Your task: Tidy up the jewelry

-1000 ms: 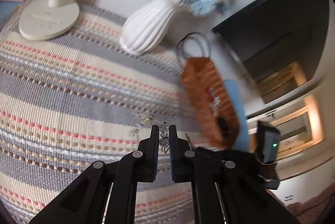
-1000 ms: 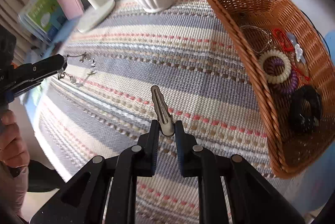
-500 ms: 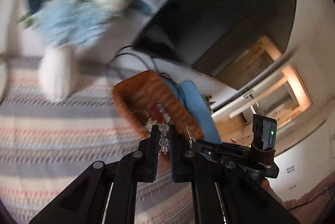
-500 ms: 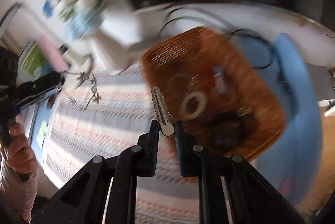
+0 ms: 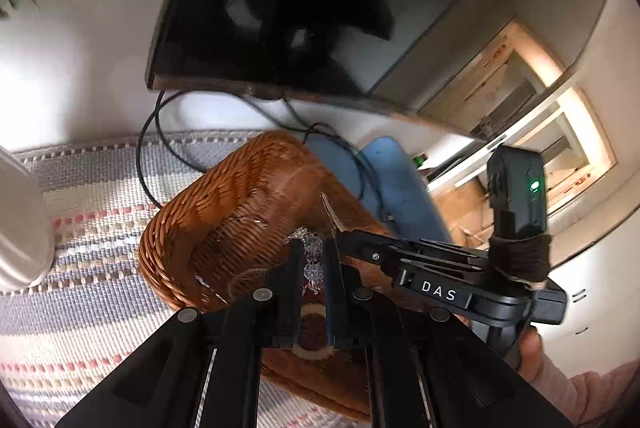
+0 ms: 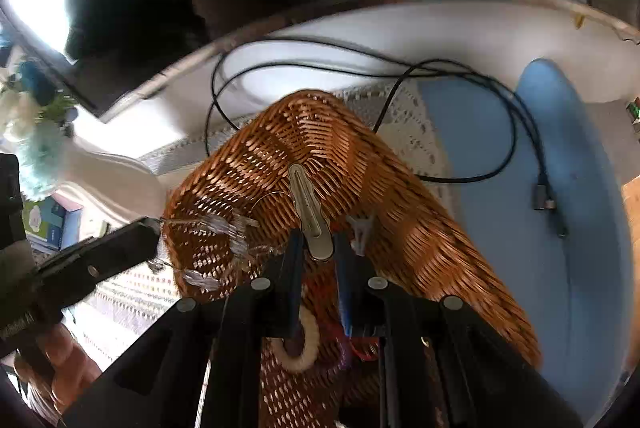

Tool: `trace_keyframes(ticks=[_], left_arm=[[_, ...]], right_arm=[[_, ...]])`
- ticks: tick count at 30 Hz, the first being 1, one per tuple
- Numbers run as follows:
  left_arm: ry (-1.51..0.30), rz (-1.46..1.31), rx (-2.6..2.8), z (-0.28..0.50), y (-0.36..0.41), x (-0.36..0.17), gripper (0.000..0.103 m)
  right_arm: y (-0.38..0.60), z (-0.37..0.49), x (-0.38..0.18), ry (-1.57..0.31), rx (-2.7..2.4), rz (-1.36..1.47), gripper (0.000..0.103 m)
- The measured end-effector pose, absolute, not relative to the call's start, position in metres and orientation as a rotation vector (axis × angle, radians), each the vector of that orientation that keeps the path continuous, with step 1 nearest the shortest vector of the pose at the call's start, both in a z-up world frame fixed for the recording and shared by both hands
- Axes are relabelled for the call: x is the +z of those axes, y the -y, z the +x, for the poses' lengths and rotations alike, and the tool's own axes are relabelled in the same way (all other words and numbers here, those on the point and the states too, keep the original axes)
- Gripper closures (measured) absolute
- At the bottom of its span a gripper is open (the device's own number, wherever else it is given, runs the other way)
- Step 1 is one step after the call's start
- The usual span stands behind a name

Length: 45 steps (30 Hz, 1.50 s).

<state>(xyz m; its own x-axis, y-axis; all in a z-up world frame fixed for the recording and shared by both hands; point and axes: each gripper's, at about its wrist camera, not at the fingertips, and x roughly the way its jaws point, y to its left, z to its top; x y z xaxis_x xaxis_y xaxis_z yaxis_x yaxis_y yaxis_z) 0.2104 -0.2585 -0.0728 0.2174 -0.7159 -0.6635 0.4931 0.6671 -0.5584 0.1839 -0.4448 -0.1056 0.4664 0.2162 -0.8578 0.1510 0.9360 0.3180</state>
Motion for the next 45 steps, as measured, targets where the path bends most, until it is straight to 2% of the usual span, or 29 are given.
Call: trace_keyframes(ticks=[8, 10, 11, 12, 19, 24, 29, 36, 45], left_arm=[[-1.079, -0.136, -0.772, 0.22, 0.266, -0.102, 0.093], [-1.09, -0.126, -0.767, 0.218, 0.265, -0.104, 0.081], [-1.098, -0.136, -0.768, 0.216, 0.262, -0.104, 0.065], [-1.096, -0.142, -0.765, 0.214, 0.26, -0.104, 0.057], [-1.052, -0.089, -0.752, 0.174, 0.236, -0.079, 0.057], [-0.979, -0.035, -0.731, 0.134, 0.22, -0.042, 0.057], [-0.885, 0.015, -0.689, 0.097, 0.207, 0.002, 0.056], [-0.806, 0.037, -0.586, 0.055, 0.18, 0.042, 0.038], [-0.808, 0.023, -0.485, 0.033, 0.147, 0.044, 0.038]], right_arm=[[0.437, 0.206, -0.124, -1.13, -0.006, 0.365, 0.085], [0.438, 0.203, -0.123, -1.117, -0.008, 0.383, 0.084], [0.44, 0.2, -0.122, -1.116, -0.006, 0.396, 0.084], [0.441, 0.197, -0.121, -1.115, -0.004, 0.403, 0.083], [0.442, 0.156, -0.102, -1.101, -0.022, 0.417, 0.079], [0.424, 0.115, -0.07, -1.053, -0.041, 0.363, 0.076], [0.401, 0.077, -0.029, -0.984, -0.047, 0.334, 0.068], [0.371, 0.03, 0.008, -0.94, -0.113, 0.293, 0.066], [0.344, 0.0, 0.005, -0.978, -0.132, 0.271, 0.066]])
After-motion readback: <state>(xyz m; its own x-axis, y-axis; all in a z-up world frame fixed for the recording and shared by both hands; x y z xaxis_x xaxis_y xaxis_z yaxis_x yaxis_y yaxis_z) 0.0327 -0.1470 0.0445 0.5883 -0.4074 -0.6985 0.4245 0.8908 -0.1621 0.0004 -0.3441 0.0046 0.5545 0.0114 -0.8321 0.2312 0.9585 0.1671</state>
